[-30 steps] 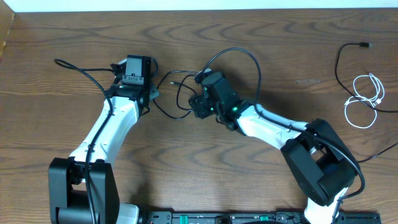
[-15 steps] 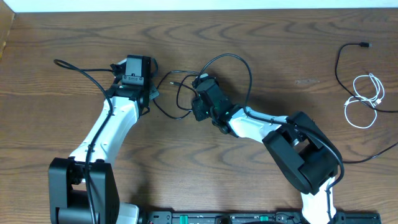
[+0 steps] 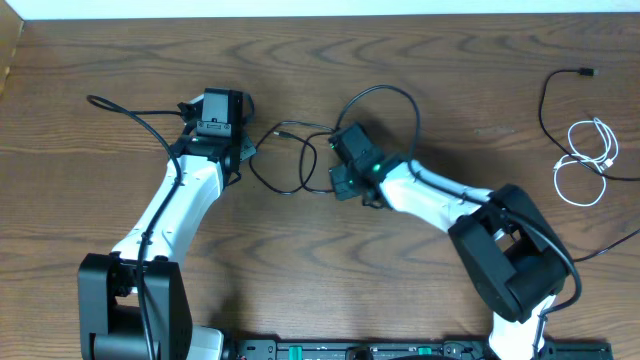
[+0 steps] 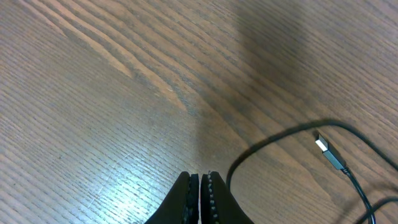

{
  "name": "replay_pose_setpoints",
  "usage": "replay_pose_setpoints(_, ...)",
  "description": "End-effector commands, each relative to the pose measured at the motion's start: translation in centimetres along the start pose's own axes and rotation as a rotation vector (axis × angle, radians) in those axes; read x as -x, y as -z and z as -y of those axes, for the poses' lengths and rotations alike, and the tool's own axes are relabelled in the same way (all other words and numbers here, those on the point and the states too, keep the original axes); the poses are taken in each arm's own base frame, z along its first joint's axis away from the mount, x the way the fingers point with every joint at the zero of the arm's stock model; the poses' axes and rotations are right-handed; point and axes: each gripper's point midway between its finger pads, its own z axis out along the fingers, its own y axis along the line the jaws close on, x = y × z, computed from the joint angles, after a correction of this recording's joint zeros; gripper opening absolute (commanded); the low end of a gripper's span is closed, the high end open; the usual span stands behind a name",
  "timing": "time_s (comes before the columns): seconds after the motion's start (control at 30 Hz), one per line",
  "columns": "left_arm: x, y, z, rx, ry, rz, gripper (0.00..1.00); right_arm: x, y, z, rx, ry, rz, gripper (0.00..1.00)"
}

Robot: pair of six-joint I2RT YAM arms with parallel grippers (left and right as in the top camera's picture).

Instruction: Untangle cables

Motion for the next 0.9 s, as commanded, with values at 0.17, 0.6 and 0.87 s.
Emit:
replay_pose_setpoints(0.17, -0.3, -0.3, -0.7, 0.032, 0.002, 0.004, 0.09, 0.6, 2.2, 3.6, -0.071, -0.093, -0.108, 0.01)
replay_pose_setpoints(0.6, -0.3, -0.3, -0.7, 0.031, 0.009, 0.004, 0.09, 2.5, 5.8, 5.2, 0.006, -0.136, -0.202, 0.47)
replay_pose_setpoints(0.87, -0.3, -0.3, -0.7, 0.031, 0.009, 0.004, 0.09, 6.8, 5.5, -2.0, 0.256, -0.043, -0.019, 0.63)
